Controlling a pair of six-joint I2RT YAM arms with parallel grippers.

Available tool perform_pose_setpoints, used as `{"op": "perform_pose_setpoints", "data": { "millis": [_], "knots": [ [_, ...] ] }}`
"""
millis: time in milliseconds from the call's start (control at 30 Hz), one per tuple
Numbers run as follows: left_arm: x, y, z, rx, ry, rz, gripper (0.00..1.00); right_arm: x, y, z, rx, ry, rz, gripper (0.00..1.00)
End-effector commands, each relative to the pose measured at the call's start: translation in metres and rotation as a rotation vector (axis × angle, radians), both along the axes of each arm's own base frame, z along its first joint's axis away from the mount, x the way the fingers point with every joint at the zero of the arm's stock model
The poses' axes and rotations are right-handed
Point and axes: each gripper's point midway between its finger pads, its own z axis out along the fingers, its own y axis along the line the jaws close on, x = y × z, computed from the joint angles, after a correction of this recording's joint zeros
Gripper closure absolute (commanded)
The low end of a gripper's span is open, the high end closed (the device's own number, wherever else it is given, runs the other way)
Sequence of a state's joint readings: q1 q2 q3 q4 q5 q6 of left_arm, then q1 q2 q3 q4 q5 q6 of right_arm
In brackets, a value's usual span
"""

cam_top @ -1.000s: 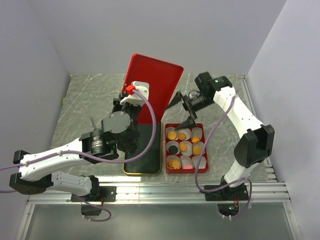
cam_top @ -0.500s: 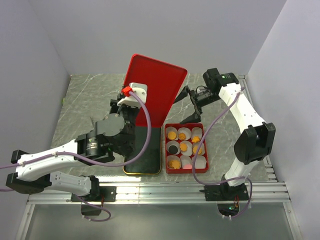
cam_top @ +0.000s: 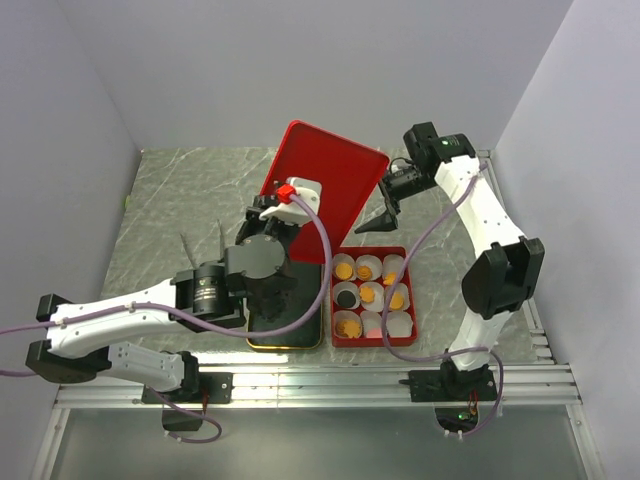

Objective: Pack the cookies

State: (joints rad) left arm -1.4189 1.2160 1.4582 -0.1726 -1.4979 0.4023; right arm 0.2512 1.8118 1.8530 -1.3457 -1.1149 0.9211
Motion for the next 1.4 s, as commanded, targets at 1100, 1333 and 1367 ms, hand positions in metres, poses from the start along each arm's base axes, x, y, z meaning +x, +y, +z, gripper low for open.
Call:
{"op": "perform_pose_setpoints", "data": {
  "millis": [1100, 1333, 1367],
  "knots": [
    [-0.003, -0.013, -0.006, 0.038, -0.021, 0.184, 1.00, -0.049, 0.003, 0.087, 0.265, 0.038, -0.009, 0.67],
    [-0.007, -0.012, -0.006, 0.001, -0.001, 0.178, 1.00, -0.040, 0.004, 0.088, 0.308, 0.035, -0.038, 0.96],
    [-0.007, -0.012, -0.008, 0.036, 0.008, 0.177, 1.00, -0.037, 0.003, 0.087, 0.310, 0.032, -0.049, 0.98]
  ]
}}
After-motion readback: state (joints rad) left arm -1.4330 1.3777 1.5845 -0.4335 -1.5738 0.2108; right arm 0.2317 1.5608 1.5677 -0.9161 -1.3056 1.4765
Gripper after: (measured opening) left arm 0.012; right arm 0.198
